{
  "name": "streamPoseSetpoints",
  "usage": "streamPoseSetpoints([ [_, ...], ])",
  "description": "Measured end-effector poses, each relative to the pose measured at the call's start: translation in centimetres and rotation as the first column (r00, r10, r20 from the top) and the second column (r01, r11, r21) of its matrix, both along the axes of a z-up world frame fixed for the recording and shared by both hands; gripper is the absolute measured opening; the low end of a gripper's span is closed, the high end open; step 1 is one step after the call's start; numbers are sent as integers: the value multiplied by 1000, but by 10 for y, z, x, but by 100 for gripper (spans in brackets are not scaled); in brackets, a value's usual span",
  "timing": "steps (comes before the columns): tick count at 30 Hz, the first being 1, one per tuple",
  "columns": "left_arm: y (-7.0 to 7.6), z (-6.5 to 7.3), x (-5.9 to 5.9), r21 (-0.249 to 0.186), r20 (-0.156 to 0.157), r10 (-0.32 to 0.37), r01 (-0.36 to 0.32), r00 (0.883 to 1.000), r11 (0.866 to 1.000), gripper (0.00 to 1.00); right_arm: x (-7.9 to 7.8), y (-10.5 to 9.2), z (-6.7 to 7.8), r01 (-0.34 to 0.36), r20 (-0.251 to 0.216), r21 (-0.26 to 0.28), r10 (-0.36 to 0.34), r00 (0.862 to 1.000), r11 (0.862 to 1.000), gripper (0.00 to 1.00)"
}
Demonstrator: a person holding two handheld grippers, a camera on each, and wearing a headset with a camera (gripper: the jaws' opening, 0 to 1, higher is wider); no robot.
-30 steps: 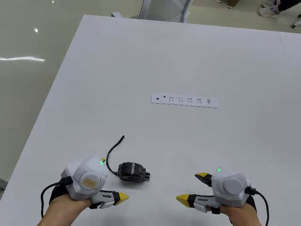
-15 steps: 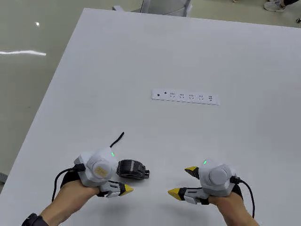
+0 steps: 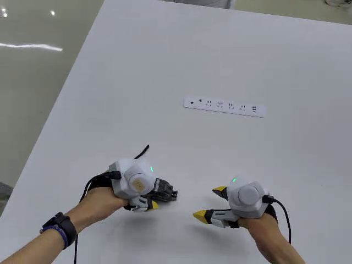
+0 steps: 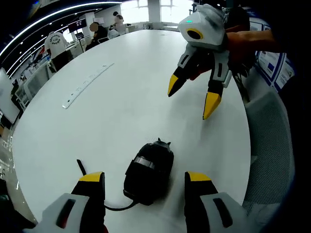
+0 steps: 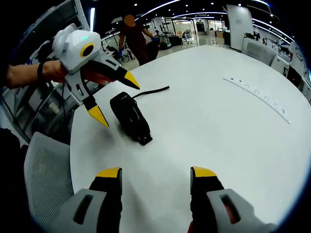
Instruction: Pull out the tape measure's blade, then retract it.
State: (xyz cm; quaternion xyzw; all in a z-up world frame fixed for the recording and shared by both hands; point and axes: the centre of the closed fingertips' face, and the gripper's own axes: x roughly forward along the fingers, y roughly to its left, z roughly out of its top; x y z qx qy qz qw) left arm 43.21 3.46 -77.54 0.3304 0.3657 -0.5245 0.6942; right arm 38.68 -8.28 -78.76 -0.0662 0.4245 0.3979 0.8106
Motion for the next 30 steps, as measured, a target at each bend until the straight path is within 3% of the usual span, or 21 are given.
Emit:
streamPoseSetpoints([
  [11, -13, -17, 4, 69, -3, -120, 120, 993, 990, 49, 7, 12, -10, -38, -18, -5, 38, 999, 999, 57],
  [13, -11, -19, 5, 121, 14, -180, 177, 984, 977, 47, 7, 15, -12, -52, -22, -9, 51, 998, 999, 57],
  [16, -13, -23, 1, 139, 9, -216, 213, 976, 967, 46, 8, 17, -16, -80, -21, -26, 80, 997, 996, 56],
  [19, -15, -28, -8, 146, -23, -268, 268, 963, 952, 37, 9, 21, -18, -102, -20, -39, 102, 995, 994, 56],
  [20, -13, -29, -4, 164, 2, -279, 275, 960, 947, 37, 9, 23, -19, -114, -18, -45, 113, 993, 993, 56],
  [30, -14, -28, -4, 147, -23, -276, 276, 961, 950, 37, 15, 42, -25, -238, 17, -106, 241, 970, 965, 51],
])
